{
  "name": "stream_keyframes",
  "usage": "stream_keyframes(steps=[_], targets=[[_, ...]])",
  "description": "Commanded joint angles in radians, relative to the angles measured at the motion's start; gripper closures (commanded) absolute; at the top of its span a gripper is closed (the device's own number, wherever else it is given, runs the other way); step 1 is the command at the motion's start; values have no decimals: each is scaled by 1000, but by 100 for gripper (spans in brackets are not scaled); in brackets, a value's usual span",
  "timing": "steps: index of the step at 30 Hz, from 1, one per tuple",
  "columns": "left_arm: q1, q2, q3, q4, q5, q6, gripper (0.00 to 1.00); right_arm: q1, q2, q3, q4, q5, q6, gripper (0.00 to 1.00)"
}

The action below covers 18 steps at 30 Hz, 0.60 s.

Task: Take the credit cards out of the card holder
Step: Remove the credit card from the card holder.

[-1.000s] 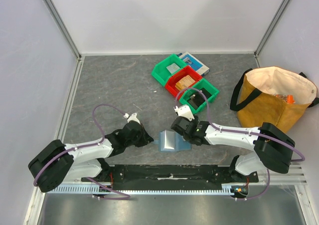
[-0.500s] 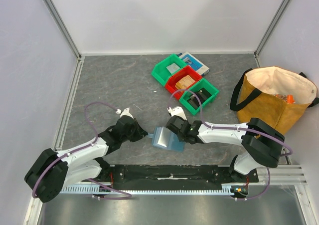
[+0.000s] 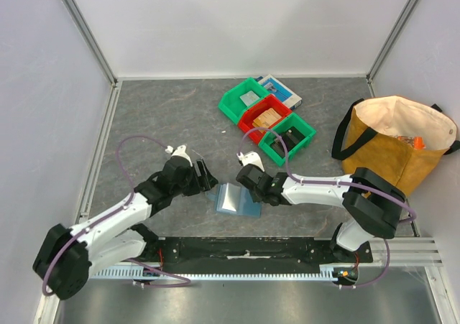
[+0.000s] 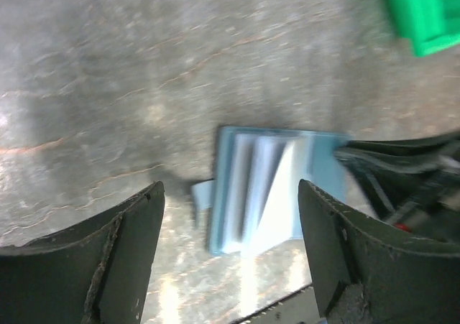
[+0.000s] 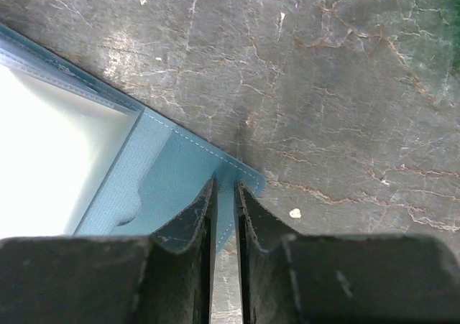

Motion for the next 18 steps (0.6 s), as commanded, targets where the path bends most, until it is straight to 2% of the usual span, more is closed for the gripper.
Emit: stream_keyframes(steps=[1,8,15,18], targets=[[-44,-72,131,-96,20,73,21,-3,27,3,34,-35,4,80],[-104,29,181,-4,184,59,24,-29,7,-35,70,-78,13,82],[-107,172,150,100,181,44,24,-55,-21,-66,97,-112,21,85],[-111,215,141,131,195,39,27,-58,-26,-75,105,-117,23,85]])
